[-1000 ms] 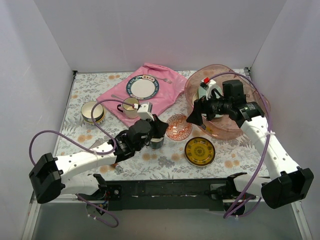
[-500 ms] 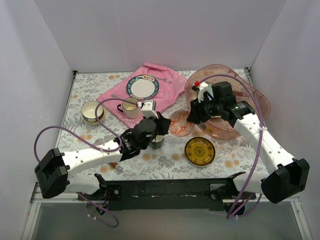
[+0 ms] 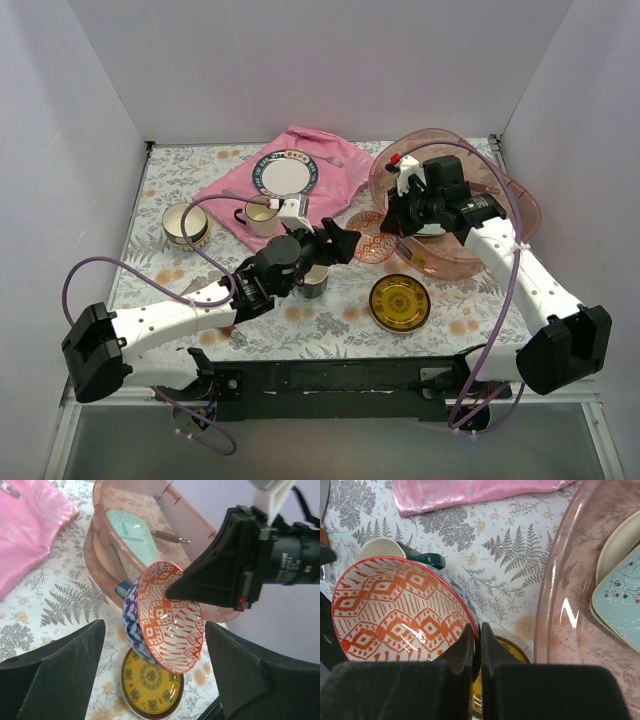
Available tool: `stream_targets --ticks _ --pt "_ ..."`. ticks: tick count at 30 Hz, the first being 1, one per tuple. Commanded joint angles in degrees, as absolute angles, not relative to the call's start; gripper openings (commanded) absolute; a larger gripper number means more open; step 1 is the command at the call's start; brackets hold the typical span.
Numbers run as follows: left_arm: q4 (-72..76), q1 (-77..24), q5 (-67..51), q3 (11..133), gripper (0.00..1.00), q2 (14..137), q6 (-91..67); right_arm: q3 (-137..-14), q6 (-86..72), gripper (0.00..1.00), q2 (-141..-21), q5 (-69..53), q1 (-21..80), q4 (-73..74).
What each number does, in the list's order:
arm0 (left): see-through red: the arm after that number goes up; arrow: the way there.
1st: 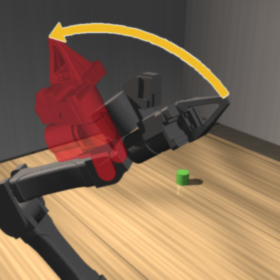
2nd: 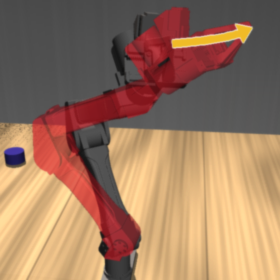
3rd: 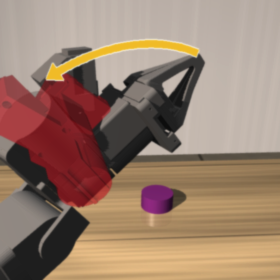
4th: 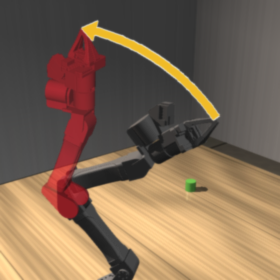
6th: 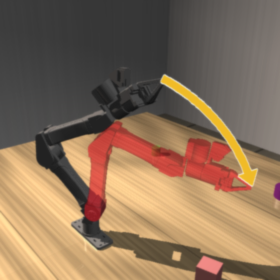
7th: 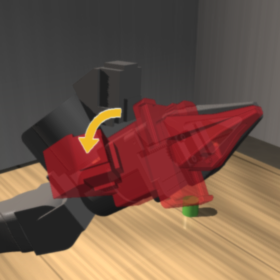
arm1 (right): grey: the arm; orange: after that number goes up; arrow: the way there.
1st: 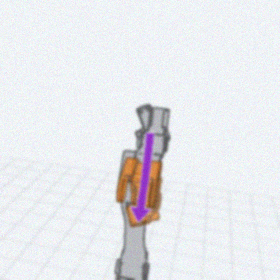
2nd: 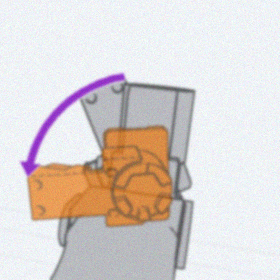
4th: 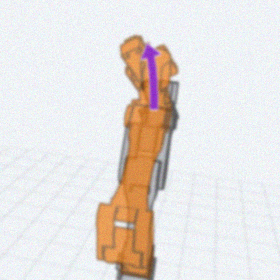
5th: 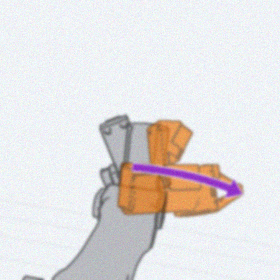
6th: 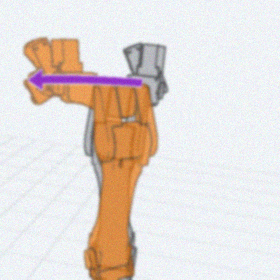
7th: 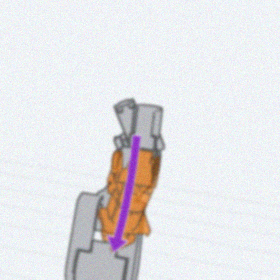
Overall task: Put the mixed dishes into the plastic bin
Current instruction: Pick up the bowl from the center of the board, then place the bowl in the plastic bin.
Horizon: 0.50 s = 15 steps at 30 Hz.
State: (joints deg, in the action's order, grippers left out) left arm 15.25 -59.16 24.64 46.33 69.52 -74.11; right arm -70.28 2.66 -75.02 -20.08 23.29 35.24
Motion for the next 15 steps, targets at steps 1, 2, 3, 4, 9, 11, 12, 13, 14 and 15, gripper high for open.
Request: stream_targets --ticks 1,2,3,4,9,11,12,13,14,15 --pt "15.21 -59.24 22.24 46.41 0.86 64.52 -71.72 -73.74 6.04 0.01 -72.51 -26.07 19.00 33.66" --pt "14.33 -59.15 21.89 46.32 0.90 63.99 -71.02 -73.57 6.59 0.01 -72.07 -27.93 17.77 33.05" --pt "13.63 -59.15 21.80 46.49 0.96 62.77 -70.32 -73.04 7.29 0.01 -71.29 -29.43 15.67 32.87" --pt "12.84 -59.06 21.62 46.67 0.98 62.41 -69.53 -72.95 8.08 0.01 -71.02 -32.31 14.69 32.96" --pt "5.81 -58.62 23.02 47.29 0.98 58.64 -66.45 -73.30 13.62 0.01 -69.87 -38.49 7.58 33.05" --pt "3.27 -58.19 22.94 47.20 0.98 57.40 -64.87 -74.53 14.06 0.01 -70.05 -40.51 5.28 33.31" --pt "2.30 -58.10 23.20 47.20 0.98 56.78 -64.34 -75.05 15.11 0.01 -70.57 -42.87 2.84 33.75" --pt "1.33 -58.01 23.38 47.20 0.98 55.73 -63.55 -76.10 15.03 0.01 -70.75 -43.59 1.59 33.75" --pt "-0.51 -57.83 23.64 47.20 0.98 55.29 -63.28 -76.72 15.03 0.01 -71.10 -44.38 0.54 33.75" --pt "-2.09 -57.92 24.25 47.11 0.98 54.85 -63.19 -77.34 16.07 0.01 -71.71 -46.56 -2.08 34.01"
